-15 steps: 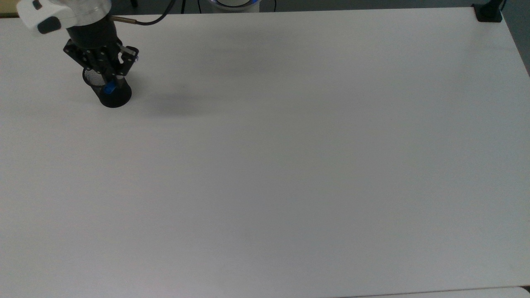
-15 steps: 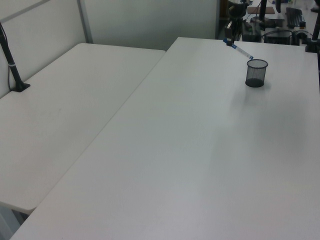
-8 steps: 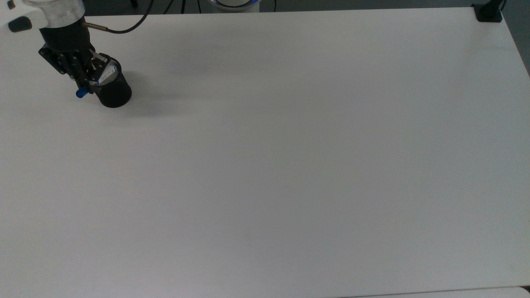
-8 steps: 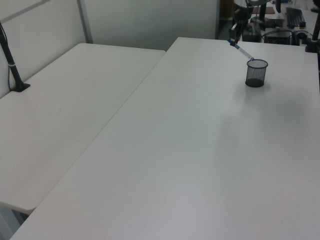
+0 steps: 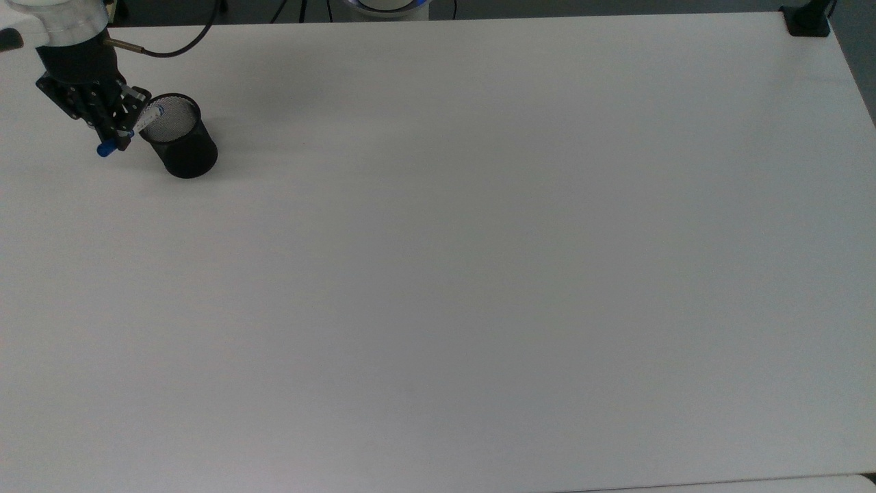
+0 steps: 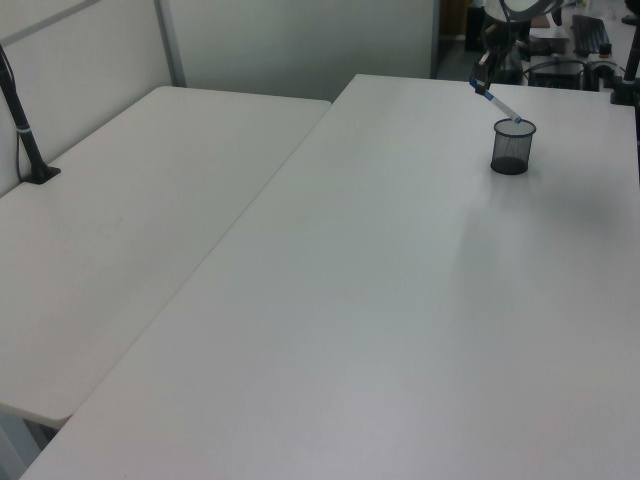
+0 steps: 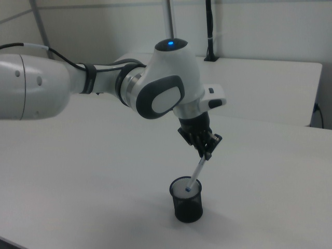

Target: Insert the marker

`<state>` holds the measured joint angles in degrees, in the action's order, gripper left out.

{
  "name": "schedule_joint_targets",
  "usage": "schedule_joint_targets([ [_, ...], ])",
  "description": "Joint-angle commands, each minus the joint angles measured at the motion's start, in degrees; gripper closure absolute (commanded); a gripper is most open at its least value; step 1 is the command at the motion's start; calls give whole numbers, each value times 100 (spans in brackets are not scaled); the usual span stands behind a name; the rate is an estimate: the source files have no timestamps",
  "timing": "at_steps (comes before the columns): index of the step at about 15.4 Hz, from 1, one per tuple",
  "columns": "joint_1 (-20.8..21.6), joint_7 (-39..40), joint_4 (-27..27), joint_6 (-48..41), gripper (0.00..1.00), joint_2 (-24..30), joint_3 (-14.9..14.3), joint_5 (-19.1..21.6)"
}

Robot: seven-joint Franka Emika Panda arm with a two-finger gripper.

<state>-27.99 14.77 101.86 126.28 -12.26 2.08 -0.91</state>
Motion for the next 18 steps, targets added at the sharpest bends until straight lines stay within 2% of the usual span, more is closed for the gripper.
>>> schedule_joint_targets([
  [1,13,298,466,151,100,163,12,99],
  [5,13,290,475,108,93,154,20,99],
  [7,30,255,493,90,80,154,20,99],
  [10,30,237,484,-155,43,172,20,108],
  [12,30,219,458,-279,10,172,12,108],
  [13,30,219,440,-366,0,172,20,108],
  [15,57,219,405,-577,0,207,20,108],
  [18,144,193,37,-1314,0,268,99,108],
])
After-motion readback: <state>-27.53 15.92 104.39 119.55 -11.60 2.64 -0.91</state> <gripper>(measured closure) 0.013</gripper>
